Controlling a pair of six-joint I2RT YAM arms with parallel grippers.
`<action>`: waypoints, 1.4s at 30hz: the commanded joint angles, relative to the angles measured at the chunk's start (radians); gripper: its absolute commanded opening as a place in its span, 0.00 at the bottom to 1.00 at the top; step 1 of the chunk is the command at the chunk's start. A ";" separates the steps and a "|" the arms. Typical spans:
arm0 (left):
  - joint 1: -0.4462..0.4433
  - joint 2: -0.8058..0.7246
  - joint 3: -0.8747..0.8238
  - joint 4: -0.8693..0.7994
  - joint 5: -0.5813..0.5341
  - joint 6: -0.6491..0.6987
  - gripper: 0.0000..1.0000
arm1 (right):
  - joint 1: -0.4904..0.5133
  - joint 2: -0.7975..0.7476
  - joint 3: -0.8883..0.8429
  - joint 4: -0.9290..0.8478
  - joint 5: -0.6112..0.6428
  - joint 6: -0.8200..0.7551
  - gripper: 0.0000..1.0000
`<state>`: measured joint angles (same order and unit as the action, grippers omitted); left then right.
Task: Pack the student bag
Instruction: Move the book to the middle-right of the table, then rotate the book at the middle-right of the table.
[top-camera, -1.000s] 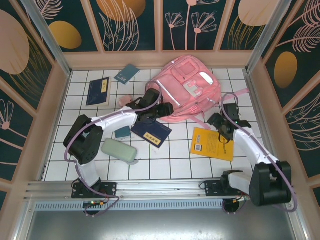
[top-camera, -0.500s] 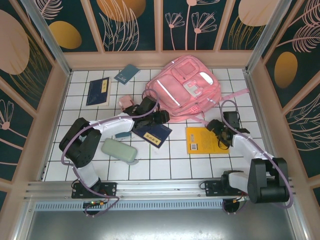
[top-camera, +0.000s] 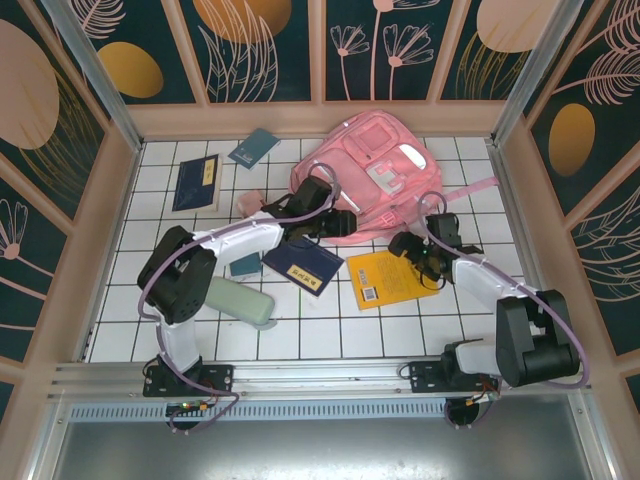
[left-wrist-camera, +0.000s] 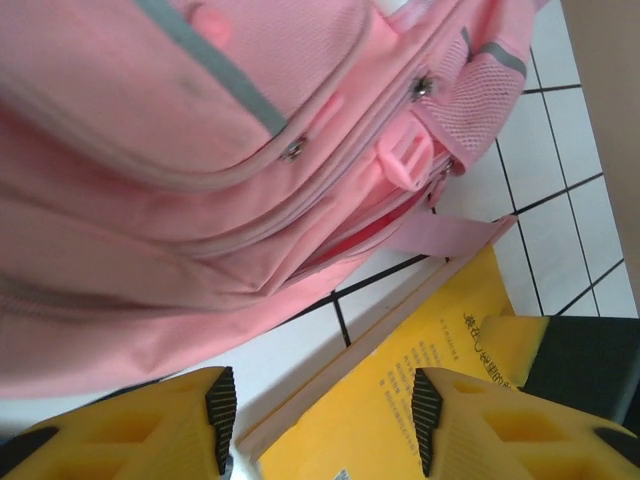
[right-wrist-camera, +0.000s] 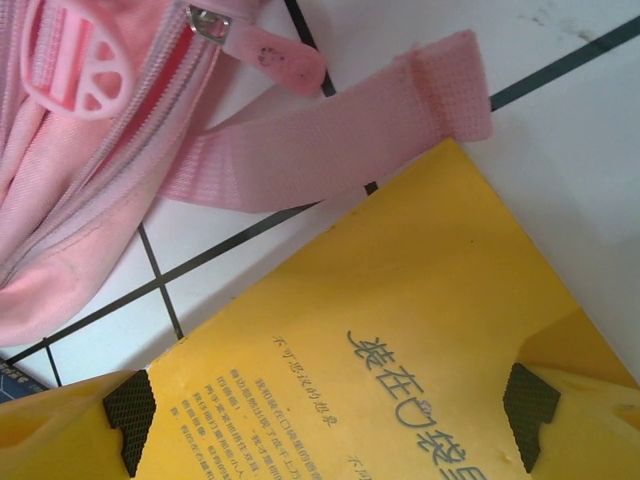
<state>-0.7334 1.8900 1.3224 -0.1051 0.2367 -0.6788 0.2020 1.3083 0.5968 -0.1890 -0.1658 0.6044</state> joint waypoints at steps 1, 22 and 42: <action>-0.005 0.052 0.077 -0.086 0.051 0.090 0.49 | 0.008 -0.020 0.051 -0.067 0.048 0.008 0.93; -0.049 0.166 0.057 -0.062 0.196 0.209 0.41 | 0.243 -0.334 -0.162 -0.251 0.229 0.550 0.93; -0.149 0.077 -0.209 0.060 0.181 0.079 0.35 | 0.164 -0.229 -0.144 -0.043 0.151 0.330 0.94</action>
<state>-0.8345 1.9953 1.1877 -0.0139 0.4126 -0.5484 0.3859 1.0485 0.4271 -0.3939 -0.0177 1.0245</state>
